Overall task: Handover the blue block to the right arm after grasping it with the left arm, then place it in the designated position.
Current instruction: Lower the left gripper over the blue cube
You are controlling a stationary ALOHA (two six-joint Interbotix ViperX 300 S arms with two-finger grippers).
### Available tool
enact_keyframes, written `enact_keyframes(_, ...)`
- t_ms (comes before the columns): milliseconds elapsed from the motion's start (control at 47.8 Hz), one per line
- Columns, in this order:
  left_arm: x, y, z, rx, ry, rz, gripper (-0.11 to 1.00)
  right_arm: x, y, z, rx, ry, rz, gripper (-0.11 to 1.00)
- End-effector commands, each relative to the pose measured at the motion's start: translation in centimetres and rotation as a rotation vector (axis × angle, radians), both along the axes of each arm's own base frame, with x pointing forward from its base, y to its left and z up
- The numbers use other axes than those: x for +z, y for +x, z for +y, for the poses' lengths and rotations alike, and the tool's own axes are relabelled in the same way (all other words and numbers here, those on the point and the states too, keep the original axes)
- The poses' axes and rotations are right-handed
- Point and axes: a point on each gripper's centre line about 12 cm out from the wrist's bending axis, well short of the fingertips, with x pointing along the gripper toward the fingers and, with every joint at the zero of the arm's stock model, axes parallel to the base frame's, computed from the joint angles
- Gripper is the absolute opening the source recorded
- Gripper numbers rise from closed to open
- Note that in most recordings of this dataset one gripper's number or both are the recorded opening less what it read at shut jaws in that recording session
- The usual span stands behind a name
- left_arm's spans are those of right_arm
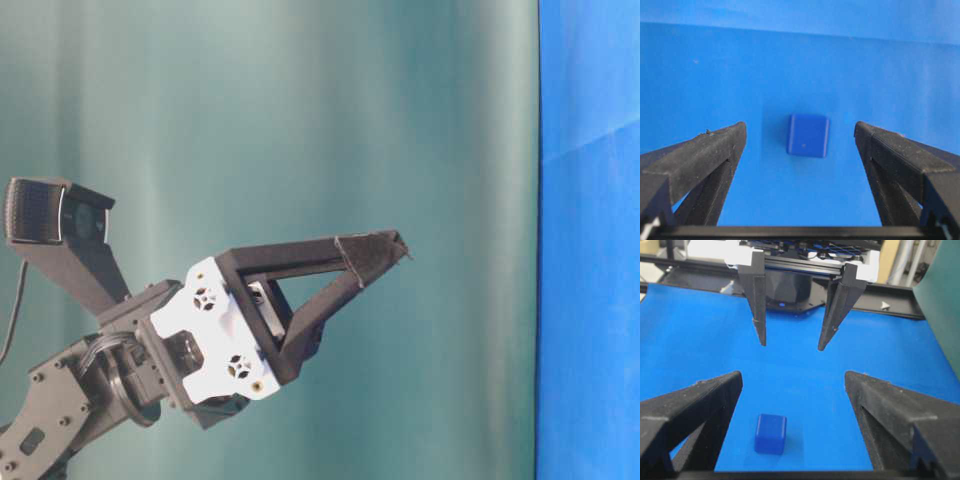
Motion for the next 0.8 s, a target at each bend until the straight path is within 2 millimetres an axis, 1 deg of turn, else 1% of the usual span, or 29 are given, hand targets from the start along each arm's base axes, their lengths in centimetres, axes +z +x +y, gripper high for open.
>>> enact_keyframes(0,1.4,0.1,0.0,0.002,0.001,-0.04,0.9,1.2,0.3,0.0,-0.002,-0.002,-0.034,0.96)
enact_keyframes(147,0.6,0.0,-0.1,0.005,-0.003,-0.029,0.9,1.1,0.3,0.0,-0.002,-0.002,-0.032,0.96)
enact_keyframes(293,-1.5,0.0,-0.1,0.007,-0.005,-0.031,0.9,1.1,0.3,0.0,-0.002,-0.002,-0.029,0.96)
enact_keyframes(523,-6.2,-0.2,-0.4,0.0,-0.007,-0.051,0.9,0.8,0.5,0.0,-0.001,-0.002,-0.018,0.96)
enact_keyframes(691,-8.1,-0.3,-1.2,-0.021,-0.008,-0.091,0.9,0.6,0.6,0.0,0.0,-0.003,-0.012,0.96)
enact_keyframes(775,-9.2,-0.3,-1.3,-0.019,-0.012,-0.089,0.9,0.5,0.7,0.0,-0.001,-0.003,-0.008,0.96)
